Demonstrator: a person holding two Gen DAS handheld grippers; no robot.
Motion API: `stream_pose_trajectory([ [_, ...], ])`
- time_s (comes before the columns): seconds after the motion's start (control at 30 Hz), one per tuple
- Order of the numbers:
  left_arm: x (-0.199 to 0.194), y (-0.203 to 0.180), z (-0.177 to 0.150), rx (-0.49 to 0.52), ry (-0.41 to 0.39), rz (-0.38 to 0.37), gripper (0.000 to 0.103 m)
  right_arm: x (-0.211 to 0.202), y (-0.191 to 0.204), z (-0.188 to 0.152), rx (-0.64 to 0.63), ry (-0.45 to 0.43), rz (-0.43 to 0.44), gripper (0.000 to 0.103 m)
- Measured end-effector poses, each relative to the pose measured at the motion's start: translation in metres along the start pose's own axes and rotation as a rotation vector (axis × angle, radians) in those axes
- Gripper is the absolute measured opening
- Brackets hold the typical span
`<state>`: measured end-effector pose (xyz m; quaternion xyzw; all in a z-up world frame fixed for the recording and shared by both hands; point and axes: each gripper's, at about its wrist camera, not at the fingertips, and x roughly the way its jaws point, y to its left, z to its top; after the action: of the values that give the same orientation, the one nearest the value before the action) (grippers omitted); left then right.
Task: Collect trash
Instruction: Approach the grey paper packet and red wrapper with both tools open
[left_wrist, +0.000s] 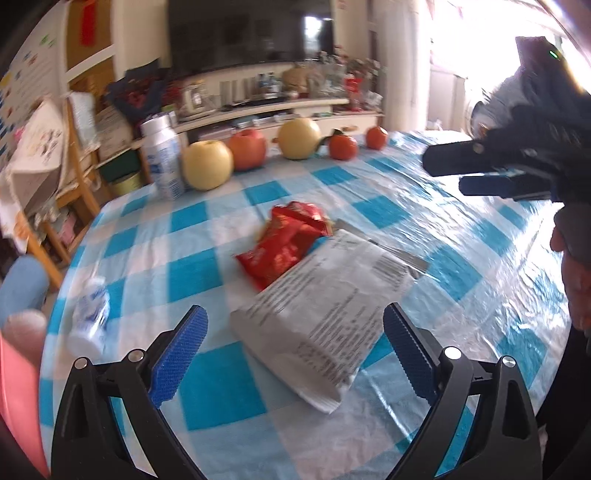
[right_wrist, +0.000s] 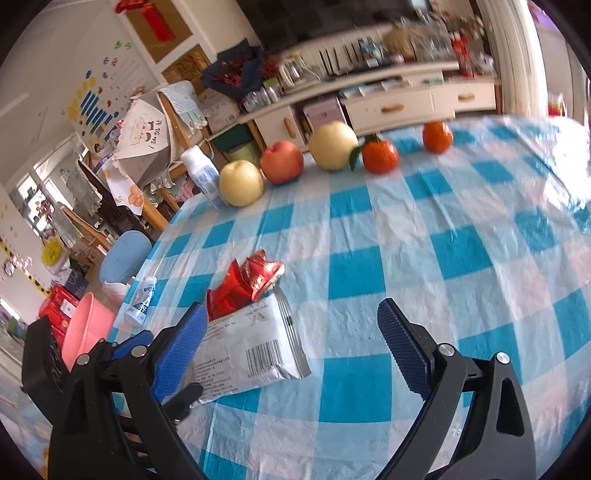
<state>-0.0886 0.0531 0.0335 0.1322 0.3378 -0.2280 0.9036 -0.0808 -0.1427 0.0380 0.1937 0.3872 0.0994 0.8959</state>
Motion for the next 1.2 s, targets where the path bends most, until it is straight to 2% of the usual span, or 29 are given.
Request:
stream_pose_trajectory([
  [0.13,0.012,-0.006,0.009,0.064,0.010,-0.079,0.095,0.005,-0.009,-0.001,0.032,0.031,0.007,0.093],
  [0.2,0.022,-0.008,0.012,0.092,0.039,-0.130,0.095,0.006,-0.013,-0.001,0.044,0.040,0.013,0.093],
  [0.4,0.044,-0.008,0.019,0.155,0.114,-0.194,0.095,0.009,-0.021,-0.001,0.067,0.052,0.023,0.093],
  [0.57,0.058,-0.004,0.021,0.152,0.156,-0.255,0.095,0.017,-0.022,-0.001,0.066,0.069,0.028,0.093],
  [0.73,0.062,-0.006,0.022,0.161,0.173,-0.270,0.095,0.026,-0.015,0.000,0.039,0.082,0.041,0.093],
  [0.93,0.066,-0.008,0.024,0.112,0.189,-0.280,0.095,0.039,0.003,0.002,-0.042,0.080,0.065,0.093],
  [1.2,0.064,-0.009,0.024,0.054,0.190,-0.264,0.086,0.061,0.029,0.008,-0.190,0.070,0.091,0.093],
])
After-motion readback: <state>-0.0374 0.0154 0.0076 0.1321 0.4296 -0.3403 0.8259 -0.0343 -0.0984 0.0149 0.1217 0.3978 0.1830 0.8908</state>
